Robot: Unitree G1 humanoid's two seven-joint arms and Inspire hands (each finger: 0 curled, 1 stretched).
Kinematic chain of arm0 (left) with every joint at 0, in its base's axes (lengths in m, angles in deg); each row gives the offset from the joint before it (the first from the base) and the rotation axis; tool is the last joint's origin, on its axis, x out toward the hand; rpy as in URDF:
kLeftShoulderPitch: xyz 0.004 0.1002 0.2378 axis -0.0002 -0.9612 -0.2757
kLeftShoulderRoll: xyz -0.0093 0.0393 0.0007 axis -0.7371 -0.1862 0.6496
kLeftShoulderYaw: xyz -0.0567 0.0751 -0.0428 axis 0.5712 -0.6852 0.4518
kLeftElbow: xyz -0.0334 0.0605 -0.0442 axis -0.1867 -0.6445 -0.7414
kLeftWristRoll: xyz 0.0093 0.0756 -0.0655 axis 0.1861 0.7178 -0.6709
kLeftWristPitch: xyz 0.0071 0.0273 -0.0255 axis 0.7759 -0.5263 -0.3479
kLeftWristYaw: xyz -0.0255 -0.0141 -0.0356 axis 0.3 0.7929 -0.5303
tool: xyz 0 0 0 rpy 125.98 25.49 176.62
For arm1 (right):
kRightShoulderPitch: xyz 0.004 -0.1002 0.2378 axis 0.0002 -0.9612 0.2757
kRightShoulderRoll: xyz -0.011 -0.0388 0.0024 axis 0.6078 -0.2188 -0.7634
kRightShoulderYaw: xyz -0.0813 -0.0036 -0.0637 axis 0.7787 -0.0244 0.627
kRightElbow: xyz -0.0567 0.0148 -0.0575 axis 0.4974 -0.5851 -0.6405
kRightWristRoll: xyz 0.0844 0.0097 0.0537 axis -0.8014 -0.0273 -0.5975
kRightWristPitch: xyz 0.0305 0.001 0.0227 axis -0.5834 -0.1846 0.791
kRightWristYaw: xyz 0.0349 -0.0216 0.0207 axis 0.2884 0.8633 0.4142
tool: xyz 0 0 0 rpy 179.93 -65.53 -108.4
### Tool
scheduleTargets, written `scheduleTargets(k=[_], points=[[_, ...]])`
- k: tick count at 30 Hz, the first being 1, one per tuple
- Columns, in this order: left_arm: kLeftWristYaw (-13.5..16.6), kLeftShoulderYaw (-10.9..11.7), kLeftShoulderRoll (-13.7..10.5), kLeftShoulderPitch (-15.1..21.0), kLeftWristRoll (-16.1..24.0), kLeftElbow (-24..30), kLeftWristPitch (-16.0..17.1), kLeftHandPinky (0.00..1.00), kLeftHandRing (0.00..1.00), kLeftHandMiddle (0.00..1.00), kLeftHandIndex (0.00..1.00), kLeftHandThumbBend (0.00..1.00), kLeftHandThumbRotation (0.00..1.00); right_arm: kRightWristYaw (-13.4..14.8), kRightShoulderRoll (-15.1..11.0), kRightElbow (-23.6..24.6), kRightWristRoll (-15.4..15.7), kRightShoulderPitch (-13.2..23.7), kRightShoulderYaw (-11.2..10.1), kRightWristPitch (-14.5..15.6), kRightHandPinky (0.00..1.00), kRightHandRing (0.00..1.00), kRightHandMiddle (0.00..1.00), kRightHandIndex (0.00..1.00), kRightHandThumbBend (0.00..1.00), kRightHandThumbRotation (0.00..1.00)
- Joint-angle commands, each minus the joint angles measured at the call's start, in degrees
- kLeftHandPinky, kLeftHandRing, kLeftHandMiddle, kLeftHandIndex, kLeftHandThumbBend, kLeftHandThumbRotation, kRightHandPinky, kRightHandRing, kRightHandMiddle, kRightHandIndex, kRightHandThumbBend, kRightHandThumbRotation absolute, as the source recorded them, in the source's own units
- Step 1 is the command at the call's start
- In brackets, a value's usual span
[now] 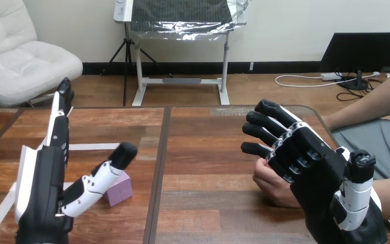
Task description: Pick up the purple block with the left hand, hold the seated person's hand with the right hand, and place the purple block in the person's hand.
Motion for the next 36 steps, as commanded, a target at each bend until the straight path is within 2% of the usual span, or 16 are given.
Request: scheduleTargets(k=[1,6,16,28,36], points=[[0.4,1.6,-1.3,3.9,1.8,-1.8,0.3,1.00,1.00,1.00,1.00,0.88,0.61,0.2,0.0,1.8,0.1,3.7,-0.5,-1.0,0.82,0.88,0.87,0.87,0.89,0.98],[0.3,2.3,-2.1,5.0,2.4,-3.3,0.4,0.97,1.00,1.00,1.00,0.86,0.60,0.4,0.1,1.7,0.2,3.8,-0.5,-1.1,0.82,0.88,0.87,0.87,0.90,0.98],[-0.3,3.4,-3.7,7.1,3.4,-5.5,-2.4,0.99,1.00,1.00,1.00,0.84,0.57,0.4,0.2,1.3,0.4,4.2,-0.5,-1.4,0.81,0.87,0.87,0.87,0.90,0.98],[-1.3,4.0,-5.5,10.1,3.5,-8.9,-4.7,1.00,1.00,1.00,1.00,0.86,0.56,0.6,0.3,1.2,0.4,4.3,-0.5,-1.2,0.81,0.87,0.87,0.87,0.90,0.98],[-1.9,4.2,-6.9,12.0,4.7,-10.7,-6.6,1.00,1.00,1.00,1.00,0.83,0.54,0.4,0.2,1.0,0.4,4.5,-0.6,-1.4,0.81,0.87,0.87,0.87,0.90,0.98]])
